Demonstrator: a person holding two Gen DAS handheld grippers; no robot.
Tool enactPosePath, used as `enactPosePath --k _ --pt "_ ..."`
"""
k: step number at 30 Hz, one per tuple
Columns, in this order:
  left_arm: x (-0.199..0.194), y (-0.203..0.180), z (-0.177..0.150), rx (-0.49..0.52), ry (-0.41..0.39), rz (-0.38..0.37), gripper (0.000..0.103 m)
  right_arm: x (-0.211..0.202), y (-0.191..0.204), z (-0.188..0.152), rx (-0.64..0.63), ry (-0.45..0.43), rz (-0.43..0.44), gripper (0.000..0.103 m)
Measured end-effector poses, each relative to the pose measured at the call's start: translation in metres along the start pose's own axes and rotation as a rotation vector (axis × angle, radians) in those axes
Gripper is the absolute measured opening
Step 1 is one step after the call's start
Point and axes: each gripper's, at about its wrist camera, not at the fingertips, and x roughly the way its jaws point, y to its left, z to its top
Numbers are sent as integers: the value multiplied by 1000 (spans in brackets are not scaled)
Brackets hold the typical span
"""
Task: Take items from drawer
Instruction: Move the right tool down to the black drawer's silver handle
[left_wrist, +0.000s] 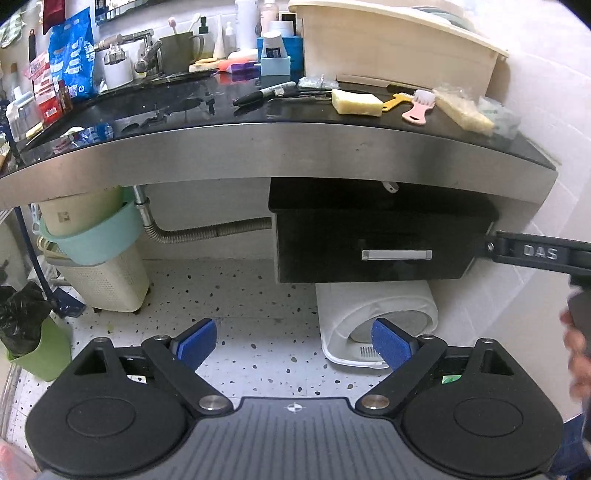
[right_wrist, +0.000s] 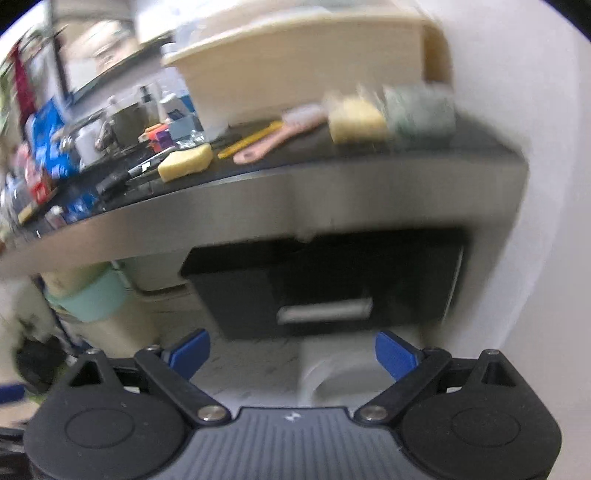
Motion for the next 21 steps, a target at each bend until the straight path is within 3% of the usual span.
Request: enactPosePath --k 3,8,16,19,21 --pt "5 4 0 -11 7 -8 92 11 -1 2 -119 -83 19 97" --pt "13 10 1 -29 19 -20 92 48 -4 10 -277 15 136 97" --pt "25 29 5 -57 33 -50 92 100 18 -9 -675 142 48 95" --pt "29 32 5 -74 32 -68 92 121 18 -15 -713 191 76 85" --pt "31 35 6 -85 32 -81 92 136 19 -22 -781 198 40 75"
